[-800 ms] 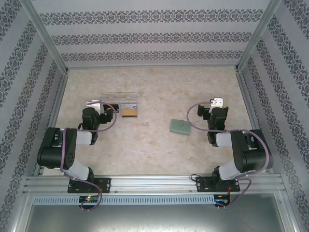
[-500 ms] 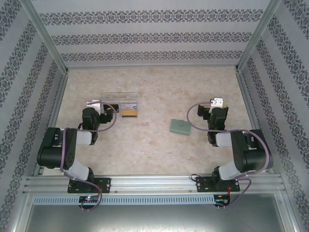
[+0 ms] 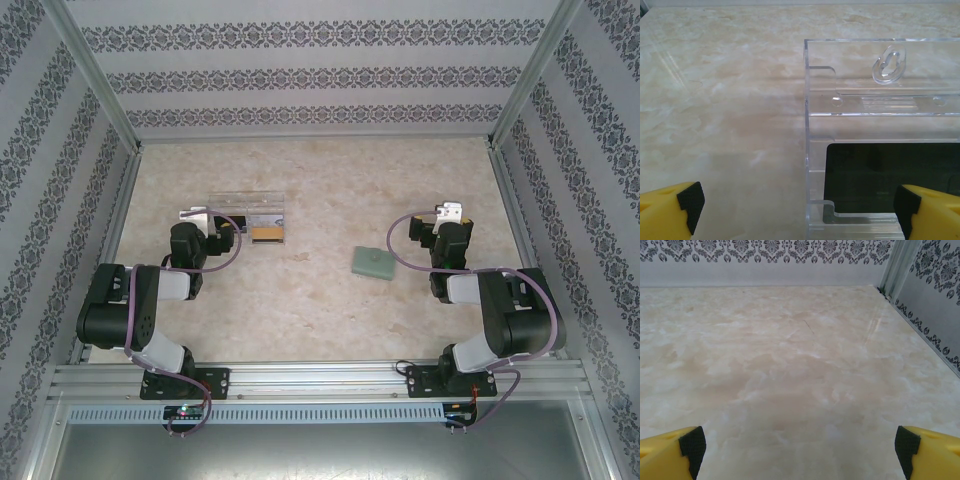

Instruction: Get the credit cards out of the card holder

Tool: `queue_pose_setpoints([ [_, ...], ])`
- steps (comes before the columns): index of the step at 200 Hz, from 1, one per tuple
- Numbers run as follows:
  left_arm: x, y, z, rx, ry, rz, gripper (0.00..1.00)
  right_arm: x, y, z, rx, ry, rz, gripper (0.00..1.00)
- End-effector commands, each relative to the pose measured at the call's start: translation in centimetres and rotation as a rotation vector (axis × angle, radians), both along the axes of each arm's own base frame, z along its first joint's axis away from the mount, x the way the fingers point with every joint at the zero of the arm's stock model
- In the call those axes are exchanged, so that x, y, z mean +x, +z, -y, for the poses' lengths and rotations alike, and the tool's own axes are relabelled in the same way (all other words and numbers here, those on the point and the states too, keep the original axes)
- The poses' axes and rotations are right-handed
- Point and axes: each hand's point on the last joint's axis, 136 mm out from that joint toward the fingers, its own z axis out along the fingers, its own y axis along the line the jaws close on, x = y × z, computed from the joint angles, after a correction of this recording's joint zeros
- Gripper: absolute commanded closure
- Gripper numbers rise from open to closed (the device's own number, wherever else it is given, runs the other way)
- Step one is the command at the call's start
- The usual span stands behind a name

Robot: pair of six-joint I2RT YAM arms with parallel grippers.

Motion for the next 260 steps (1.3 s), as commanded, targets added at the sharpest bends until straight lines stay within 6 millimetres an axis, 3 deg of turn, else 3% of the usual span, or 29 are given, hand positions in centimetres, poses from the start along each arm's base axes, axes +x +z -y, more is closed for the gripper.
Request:
queue_pose_setpoints([
  [1,0.6,2.0,-0.8,0.012,0.04,0.015,0.01,-0.3,2.9,0.4,0.011,-0.026,0.05,0.02],
  [30,0.3,4.4,-1.5,0.019,0.081,0.012,0.01,-1.3,5.6,1.0,0.017,-0.084,0.06,0.02],
  [55,-0.6,6.7,-2.5,-0.005,0.155,0.003,0.01,-2.0,7.2,-0.1,0.079,-0.085,0.034,0.02],
  [82,-1.8,9.4,-2.7,-0.124,0.231,-0.02,0.01,-3.0,7.3,-1.3,0.26,-0.139,-0.14,0.02],
  [132,-2.6,11.0,1.4,-0.434,0.136,-0.102,0.01,-5.0,3.1,-6.9,0.528,-0.041,-0.544,0.02],
  [181,-2.9,11.6,2.9,-0.488,0.071,-0.136,0.01,-8.3,-2.0,-11.0,0.503,0.052,-0.826,0.05],
  [228,-2.5,11.8,3.5,-0.5,0.034,-0.136,0.01,-6.6,-4.4,-14.2,0.507,0.1,-0.9,0.15],
  [260,-2.6,11.4,3.7,-0.498,0.03,-0.154,0.0,-4.4,-5.3,-14.5,0.47,0.072,-0.898,0.13],
])
